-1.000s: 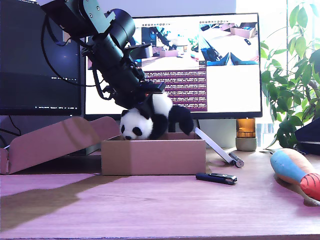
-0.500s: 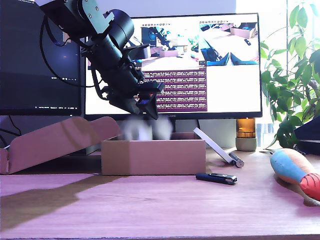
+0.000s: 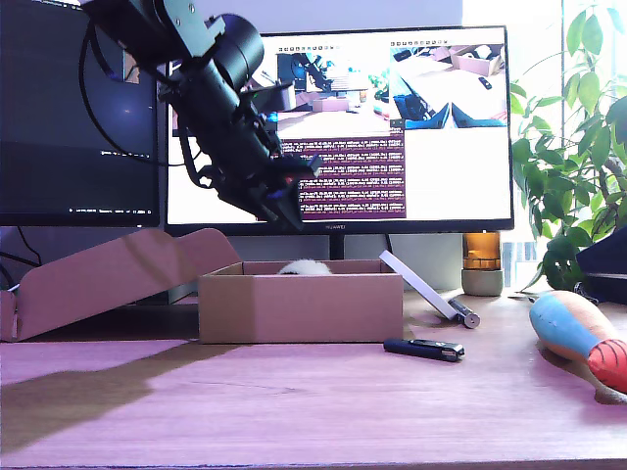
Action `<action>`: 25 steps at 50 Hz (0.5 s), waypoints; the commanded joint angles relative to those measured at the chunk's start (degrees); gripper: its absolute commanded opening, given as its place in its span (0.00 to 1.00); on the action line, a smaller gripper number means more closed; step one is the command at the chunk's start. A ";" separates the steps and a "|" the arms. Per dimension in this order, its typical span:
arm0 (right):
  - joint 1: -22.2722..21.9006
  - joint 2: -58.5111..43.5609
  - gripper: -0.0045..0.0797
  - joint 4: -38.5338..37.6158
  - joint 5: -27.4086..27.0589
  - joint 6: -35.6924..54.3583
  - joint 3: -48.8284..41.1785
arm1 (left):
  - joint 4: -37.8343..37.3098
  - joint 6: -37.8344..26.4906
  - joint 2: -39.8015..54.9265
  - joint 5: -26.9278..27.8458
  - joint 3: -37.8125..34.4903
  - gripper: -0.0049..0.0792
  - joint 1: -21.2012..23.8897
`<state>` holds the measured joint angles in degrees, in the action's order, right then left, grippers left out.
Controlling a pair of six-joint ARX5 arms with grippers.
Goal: Pick up the panda toy and place it inside the cardboard box
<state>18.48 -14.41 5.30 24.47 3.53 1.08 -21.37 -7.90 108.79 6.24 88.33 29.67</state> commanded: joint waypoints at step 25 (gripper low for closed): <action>-18.69 0.52 0.04 -4.63 -11.10 -7.15 0.22 | -2.29 0.20 -16.02 4.66 -4.68 0.04 -4.35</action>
<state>1.48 -14.33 1.06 13.50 -2.74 1.08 -24.53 -7.90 95.22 10.63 86.91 25.67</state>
